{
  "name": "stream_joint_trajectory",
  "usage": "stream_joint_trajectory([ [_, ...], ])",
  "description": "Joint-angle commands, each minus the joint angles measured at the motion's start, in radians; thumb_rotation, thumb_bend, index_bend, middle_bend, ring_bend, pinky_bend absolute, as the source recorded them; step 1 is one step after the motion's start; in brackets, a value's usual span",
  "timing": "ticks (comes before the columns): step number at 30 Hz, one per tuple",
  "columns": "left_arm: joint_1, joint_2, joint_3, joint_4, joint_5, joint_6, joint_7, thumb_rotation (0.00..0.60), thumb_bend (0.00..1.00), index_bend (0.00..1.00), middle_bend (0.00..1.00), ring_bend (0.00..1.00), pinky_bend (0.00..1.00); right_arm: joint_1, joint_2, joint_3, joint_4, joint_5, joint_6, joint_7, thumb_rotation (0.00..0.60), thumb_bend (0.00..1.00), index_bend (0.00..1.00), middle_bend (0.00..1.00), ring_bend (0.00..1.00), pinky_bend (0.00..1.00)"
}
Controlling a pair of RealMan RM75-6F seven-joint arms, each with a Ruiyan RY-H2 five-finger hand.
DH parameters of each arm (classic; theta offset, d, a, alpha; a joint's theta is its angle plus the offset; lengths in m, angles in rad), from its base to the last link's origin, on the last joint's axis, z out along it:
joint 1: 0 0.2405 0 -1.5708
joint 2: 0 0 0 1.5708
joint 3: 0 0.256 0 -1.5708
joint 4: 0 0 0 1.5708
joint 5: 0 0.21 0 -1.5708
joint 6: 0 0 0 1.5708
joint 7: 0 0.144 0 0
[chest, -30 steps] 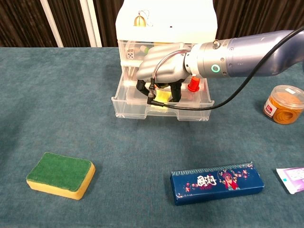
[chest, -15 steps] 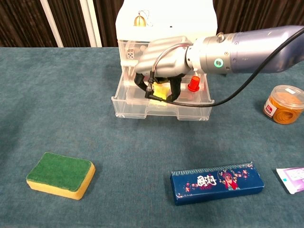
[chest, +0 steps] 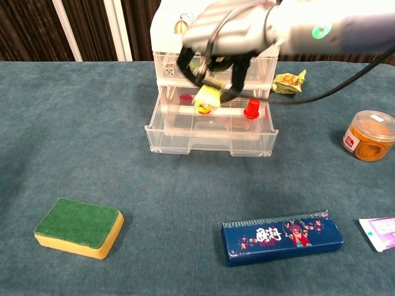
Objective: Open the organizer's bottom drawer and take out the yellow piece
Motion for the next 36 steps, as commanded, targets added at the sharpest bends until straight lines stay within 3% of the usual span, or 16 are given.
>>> stream_joint_trajectory([
  [1,0.0,0.0,0.0,0.0,0.0,0.0,0.001,0.6,0.4,0.01,0.0,0.0,0.0,-0.042,0.084,0.0,-0.073,-0.019,0.044,0.03,0.6,0.27,0.58,1.0,1.0,1.0],
  [9,0.0,0.0,0.0,-0.005,0.003,0.004,0.005,0.6,0.4,0.01,0.0,0.0,0.0,-0.124,0.219,-0.078,-0.143,-0.067,0.059,0.048,0.6,0.27,0.58,1.0,1.0,1.0],
  [15,0.001,-0.001,0.001,-0.006,0.005,0.005,0.009,0.6,0.4,0.01,0.0,0.0,0.0,-0.191,0.249,-0.139,-0.098,-0.06,0.056,0.043,0.6,0.27,0.58,1.0,1.0,1.0],
  [29,-0.002,-0.003,0.001,-0.006,0.001,0.002,0.016,0.6,0.4,0.01,0.0,0.0,0.0,-0.266,0.091,-0.218,0.138,-0.059,0.006,0.028,0.6,0.27,0.58,1.0,1.0,1.0],
  [36,-0.002,-0.004,0.001,-0.004,0.001,0.001,0.016,0.6,0.4,0.01,0.0,0.0,0.0,-0.274,0.007,-0.208,0.216,-0.055,-0.006,0.039,0.6,0.27,0.58,1.0,1.0,1.0],
])
